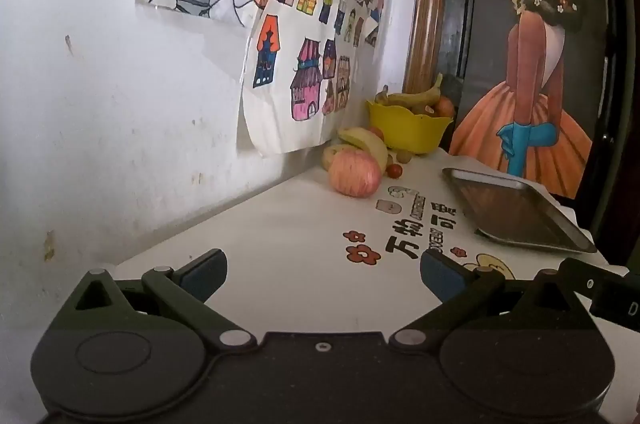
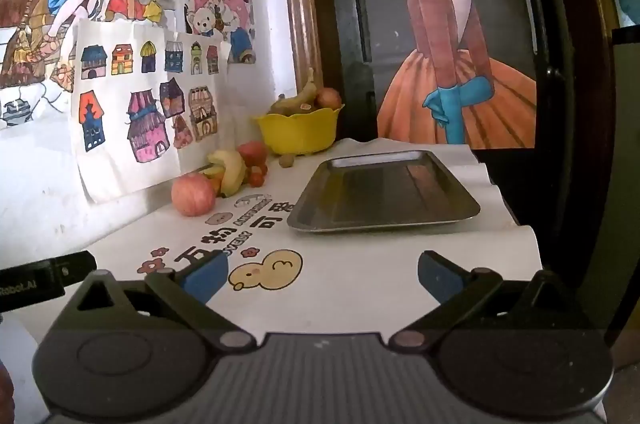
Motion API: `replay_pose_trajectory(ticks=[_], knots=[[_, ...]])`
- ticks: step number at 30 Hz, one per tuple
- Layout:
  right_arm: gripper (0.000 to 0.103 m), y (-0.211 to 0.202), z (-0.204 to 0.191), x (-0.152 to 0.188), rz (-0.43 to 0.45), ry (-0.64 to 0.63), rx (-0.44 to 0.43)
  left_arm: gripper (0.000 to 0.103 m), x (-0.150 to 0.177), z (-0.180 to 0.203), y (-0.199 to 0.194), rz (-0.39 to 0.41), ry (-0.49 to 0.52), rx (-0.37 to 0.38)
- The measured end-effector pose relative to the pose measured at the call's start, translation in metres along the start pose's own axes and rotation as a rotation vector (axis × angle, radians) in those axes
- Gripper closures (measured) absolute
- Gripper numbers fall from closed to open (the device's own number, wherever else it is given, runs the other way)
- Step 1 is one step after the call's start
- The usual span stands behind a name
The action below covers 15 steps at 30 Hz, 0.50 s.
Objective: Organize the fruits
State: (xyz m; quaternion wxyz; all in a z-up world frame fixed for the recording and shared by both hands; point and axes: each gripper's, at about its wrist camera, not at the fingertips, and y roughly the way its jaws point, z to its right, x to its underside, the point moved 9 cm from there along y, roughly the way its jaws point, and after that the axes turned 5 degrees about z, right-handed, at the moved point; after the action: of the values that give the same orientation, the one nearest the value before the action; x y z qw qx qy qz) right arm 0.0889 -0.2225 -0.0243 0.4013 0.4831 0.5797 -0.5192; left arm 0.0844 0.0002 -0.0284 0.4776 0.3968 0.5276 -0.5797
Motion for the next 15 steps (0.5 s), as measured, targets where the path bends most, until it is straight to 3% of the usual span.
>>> replay_pose_trajectory(ticks=[15], knots=[[0.0,-0.001,0.0,0.003,-0.005,0.011,-0.015,0.001,0.006,-0.001,0.003,-0.028,0.005,-0.017]])
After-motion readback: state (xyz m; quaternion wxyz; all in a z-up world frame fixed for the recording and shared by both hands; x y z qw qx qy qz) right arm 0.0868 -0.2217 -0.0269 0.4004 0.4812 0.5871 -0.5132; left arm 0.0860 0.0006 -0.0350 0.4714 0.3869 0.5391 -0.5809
